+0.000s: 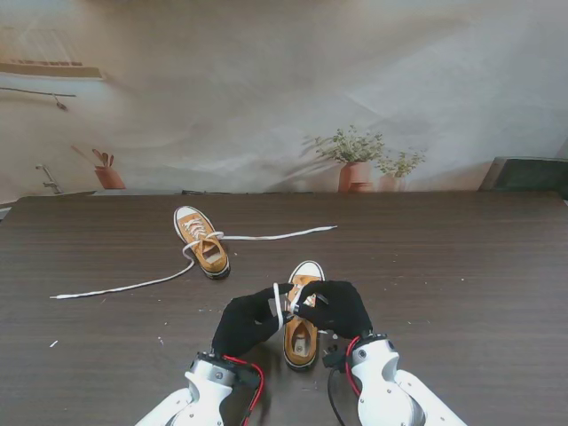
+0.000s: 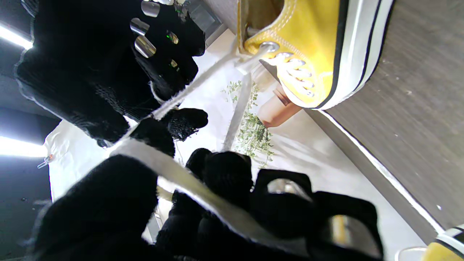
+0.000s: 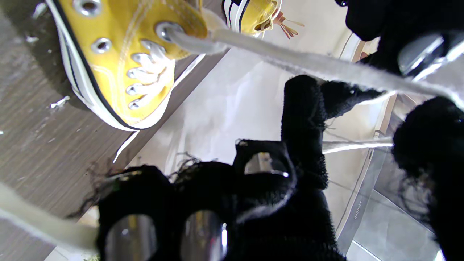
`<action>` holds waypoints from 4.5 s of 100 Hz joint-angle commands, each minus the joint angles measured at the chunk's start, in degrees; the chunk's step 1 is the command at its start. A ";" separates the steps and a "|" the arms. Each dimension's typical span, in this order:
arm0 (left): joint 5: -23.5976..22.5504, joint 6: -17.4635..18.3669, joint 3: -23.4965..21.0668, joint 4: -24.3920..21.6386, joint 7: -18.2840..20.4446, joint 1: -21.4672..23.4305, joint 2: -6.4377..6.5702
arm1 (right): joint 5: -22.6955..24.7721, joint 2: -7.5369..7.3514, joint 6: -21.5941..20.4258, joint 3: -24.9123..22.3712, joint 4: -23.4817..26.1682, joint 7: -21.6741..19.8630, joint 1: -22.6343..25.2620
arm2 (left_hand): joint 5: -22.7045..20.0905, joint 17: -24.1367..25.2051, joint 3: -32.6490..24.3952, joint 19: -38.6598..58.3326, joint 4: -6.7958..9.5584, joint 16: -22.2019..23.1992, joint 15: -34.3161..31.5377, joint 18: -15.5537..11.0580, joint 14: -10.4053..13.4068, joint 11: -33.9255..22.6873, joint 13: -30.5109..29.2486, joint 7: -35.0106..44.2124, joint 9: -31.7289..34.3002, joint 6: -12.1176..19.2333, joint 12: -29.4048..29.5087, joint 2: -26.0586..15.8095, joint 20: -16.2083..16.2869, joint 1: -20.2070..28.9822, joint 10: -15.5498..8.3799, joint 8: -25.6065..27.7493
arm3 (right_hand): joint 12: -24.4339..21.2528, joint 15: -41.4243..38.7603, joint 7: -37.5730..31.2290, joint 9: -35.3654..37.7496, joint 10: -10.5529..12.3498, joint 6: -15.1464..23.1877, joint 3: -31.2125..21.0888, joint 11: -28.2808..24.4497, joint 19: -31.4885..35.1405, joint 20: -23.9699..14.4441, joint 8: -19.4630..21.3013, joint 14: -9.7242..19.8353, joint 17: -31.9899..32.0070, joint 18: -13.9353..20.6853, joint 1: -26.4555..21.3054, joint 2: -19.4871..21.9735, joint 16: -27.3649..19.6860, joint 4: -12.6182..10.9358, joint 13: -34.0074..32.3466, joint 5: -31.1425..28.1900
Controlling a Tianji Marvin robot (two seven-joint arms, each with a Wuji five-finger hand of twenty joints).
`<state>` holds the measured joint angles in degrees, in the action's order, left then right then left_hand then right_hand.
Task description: Tie the shoelaces into a bow on the shoes
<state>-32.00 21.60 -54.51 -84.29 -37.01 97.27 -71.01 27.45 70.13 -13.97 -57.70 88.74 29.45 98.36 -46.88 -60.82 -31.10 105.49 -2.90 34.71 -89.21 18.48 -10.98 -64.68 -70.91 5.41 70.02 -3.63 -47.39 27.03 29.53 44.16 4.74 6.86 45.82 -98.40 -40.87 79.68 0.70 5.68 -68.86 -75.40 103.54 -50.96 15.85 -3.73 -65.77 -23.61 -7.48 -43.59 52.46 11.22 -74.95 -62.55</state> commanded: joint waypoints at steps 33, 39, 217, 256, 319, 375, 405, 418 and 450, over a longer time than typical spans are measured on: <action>-6.65 -1.11 1.42 1.77 -4.05 -1.98 0.39 | 0.32 -0.37 -0.02 0.67 0.02 -1.68 -0.40 | 1.64 -0.89 -1.59 13.12 -1.45 -1.46 0.07 -6.14 -1.63 -0.43 -1.90 -0.74 0.68 6.57 1.37 1.02 -1.31 -2.28 -1.24 -1.48 | -1.70 -3.31 1.40 3.57 -2.85 0.37 1.58 3.81 10.90 1.32 1.76 1.96 -1.49 1.02 5.52 -2.29 -2.97 2.23 -0.20 0.85; -7.70 -1.39 1.74 1.87 -4.50 -2.20 0.56 | 0.37 -0.38 0.05 0.74 0.08 -1.72 -0.39 | 1.71 -0.88 -1.65 13.15 -1.46 -1.45 0.07 -6.06 -1.63 -0.42 -1.90 -0.77 0.69 6.44 1.41 0.94 -1.36 -2.32 -1.15 -1.49 | -1.67 -3.39 1.08 3.58 -2.85 0.28 1.59 3.91 10.83 1.33 1.94 1.85 -1.49 0.94 5.39 -2.18 -3.15 2.21 -0.18 0.48; -18.32 -7.88 6.00 2.06 -8.24 -4.86 2.88 | 2.10 -1.72 2.96 1.56 3.48 -5.97 0.77 | 1.90 -0.84 -0.80 12.81 -1.25 -1.70 1.16 -6.57 -1.45 0.90 -1.89 -0.86 -0.19 6.75 2.15 -0.46 -2.17 -2.17 -1.95 -1.51 | -15.76 22.69 -25.18 -37.55 -7.79 -10.71 -1.27 19.45 -8.12 1.79 18.46 -3.89 16.18 -1.41 -24.12 3.03 -27.28 6.52 2.67 8.96; -17.21 -7.42 3.83 1.07 -7.06 -2.78 2.96 | 1.60 -1.51 1.20 0.44 4.85 -4.82 2.28 | 4.63 0.08 -2.41 5.19 -1.24 -2.68 8.09 1.24 -3.17 4.04 -0.34 -1.80 -3.93 6.95 2.50 -0.20 -4.00 -2.23 -1.92 -1.91 | -16.67 23.10 -29.60 -36.12 -8.16 -11.16 -7.05 17.76 -8.00 1.61 19.15 -4.16 16.15 -1.43 -21.61 -3.17 -26.26 3.11 2.68 8.08; -15.85 -7.07 3.42 0.22 -5.50 -2.39 2.80 | 0.54 -1.35 0.46 0.06 5.61 -4.72 3.04 | 6.10 7.20 -2.01 -2.49 -1.22 -1.06 12.48 5.42 -2.23 13.59 5.48 -2.23 -9.13 8.37 6.23 -0.23 0.61 -2.01 -1.22 -2.16 | -16.07 23.20 -16.75 -34.17 -9.11 -9.23 1.72 21.04 -8.50 1.98 9.04 -6.56 16.90 -3.69 -17.50 1.12 -27.16 4.17 2.59 7.95; -17.02 -6.81 4.10 -0.60 -4.54 -3.06 3.24 | 0.23 -1.32 2.48 2.19 5.04 -5.57 1.77 | 5.22 5.84 -2.00 -2.04 -1.21 -1.27 11.78 4.77 -1.51 13.17 4.35 -1.93 -8.23 8.32 6.08 -0.22 0.58 -2.02 -1.42 -2.05 | -15.95 23.53 -19.37 -33.87 -7.97 -8.10 1.21 21.82 -8.73 2.49 9.45 -4.80 16.08 -2.19 -22.41 -6.09 -26.88 7.34 2.55 7.66; -16.92 -7.39 4.33 -0.44 -4.51 -3.03 3.21 | 0.03 -1.35 2.20 1.39 6.30 -5.48 2.77 | 5.33 5.81 -1.78 -1.97 -1.24 -1.40 11.83 4.69 -1.48 13.61 4.63 -1.98 -8.93 8.62 6.22 -0.37 0.41 -2.16 -1.31 -2.06 | -16.74 23.08 -26.43 -38.72 -8.49 -10.69 -5.25 18.58 -8.27 2.90 19.43 -2.92 17.03 0.30 -26.14 -2.93 -26.24 5.17 4.17 12.33; -16.31 -7.48 4.15 -0.14 -5.17 -2.77 2.92 | -0.38 -1.16 1.43 0.41 7.70 -4.51 4.15 | 5.45 7.20 -1.69 -2.51 -1.22 -1.46 12.27 4.77 -1.73 14.47 5.87 -2.02 -10.33 8.82 6.41 -0.35 0.30 -2.06 -1.08 -2.07 | -17.03 22.98 -28.03 -38.52 -8.66 -10.78 -8.03 17.42 -8.02 2.96 19.97 -2.90 16.85 0.27 -25.56 -5.05 -25.97 3.98 4.11 12.25; -15.72 -6.51 2.94 -1.26 -3.38 -1.49 3.22 | 0.54 -1.26 2.11 -0.70 9.09 -3.81 5.43 | 8.01 25.43 4.34 -13.68 -1.17 1.61 22.58 7.02 -5.07 29.32 20.84 -2.34 -25.52 10.94 12.78 -2.09 11.28 -3.06 0.65 -2.17 | -17.35 23.43 -29.80 -36.07 -9.16 -10.17 -14.24 17.00 -8.29 3.40 20.20 -3.61 16.07 -0.96 -24.14 -10.59 -26.30 1.66 2.98 9.59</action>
<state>-47.28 14.84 -51.36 -84.82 -41.40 95.31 -68.14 27.14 68.99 -11.99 -58.10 97.16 26.34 103.60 -40.00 -38.36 -28.27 93.06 -3.74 34.20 -68.33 22.63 -15.27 -37.26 -52.81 1.98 47.61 2.08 -36.36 26.20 38.58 42.84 4.87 4.57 29.35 -75.47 -69.00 43.22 -10.43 -5.59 -79.34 -58.57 94.47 -48.10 34.94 -7.84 -49.26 -24.50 -31.24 -52.33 25.67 15.16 -71.08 -52.02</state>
